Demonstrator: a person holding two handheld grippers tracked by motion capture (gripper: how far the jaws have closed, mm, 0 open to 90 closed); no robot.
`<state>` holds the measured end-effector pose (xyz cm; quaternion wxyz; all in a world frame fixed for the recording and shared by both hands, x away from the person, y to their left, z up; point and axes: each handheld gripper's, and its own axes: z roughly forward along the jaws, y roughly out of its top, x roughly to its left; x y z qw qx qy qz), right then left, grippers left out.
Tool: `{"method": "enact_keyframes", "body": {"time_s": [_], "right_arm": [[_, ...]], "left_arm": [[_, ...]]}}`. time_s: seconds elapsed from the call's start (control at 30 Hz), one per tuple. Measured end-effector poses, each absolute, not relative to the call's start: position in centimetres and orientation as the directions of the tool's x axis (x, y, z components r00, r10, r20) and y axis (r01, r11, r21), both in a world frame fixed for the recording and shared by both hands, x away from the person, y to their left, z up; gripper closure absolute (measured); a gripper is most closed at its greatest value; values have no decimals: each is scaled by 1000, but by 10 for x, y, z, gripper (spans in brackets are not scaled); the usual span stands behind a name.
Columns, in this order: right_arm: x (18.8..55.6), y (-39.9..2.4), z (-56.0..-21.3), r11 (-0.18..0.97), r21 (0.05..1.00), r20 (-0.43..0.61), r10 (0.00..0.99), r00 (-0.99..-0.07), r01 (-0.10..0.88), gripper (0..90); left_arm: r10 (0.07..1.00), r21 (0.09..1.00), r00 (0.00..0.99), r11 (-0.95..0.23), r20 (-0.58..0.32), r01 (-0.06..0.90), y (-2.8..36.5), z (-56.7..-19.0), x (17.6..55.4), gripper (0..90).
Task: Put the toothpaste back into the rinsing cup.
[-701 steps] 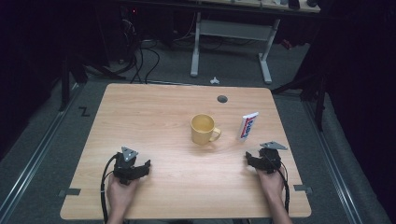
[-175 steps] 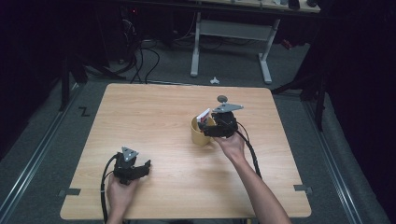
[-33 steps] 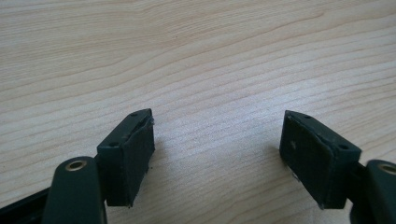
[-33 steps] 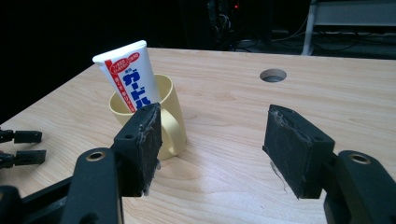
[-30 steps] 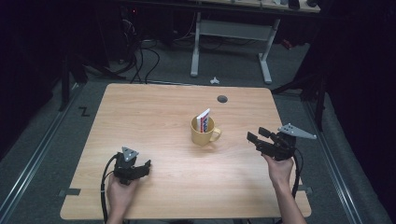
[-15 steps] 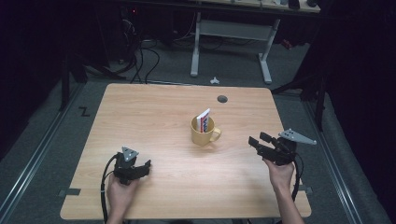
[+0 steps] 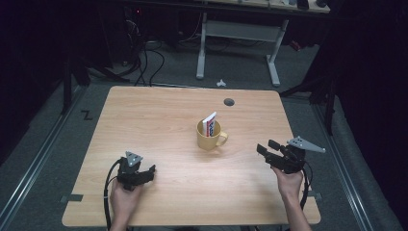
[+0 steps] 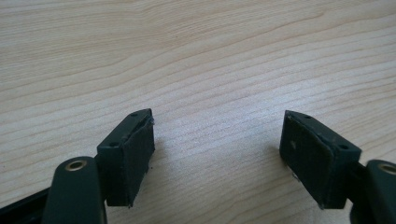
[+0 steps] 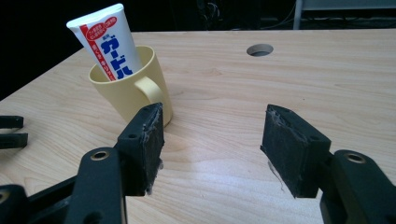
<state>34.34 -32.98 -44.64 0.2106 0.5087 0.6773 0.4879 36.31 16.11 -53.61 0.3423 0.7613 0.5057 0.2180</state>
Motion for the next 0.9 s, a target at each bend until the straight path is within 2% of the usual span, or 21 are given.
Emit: {"method": "enact_keyframes", "body": {"time_s": [0.9], "right_arm": [[337,-329,-473,29,848,199,908,-369,530,421]], "left_arm": [[919,742,393,-254,-14,621,161,-536,363,266]]}}
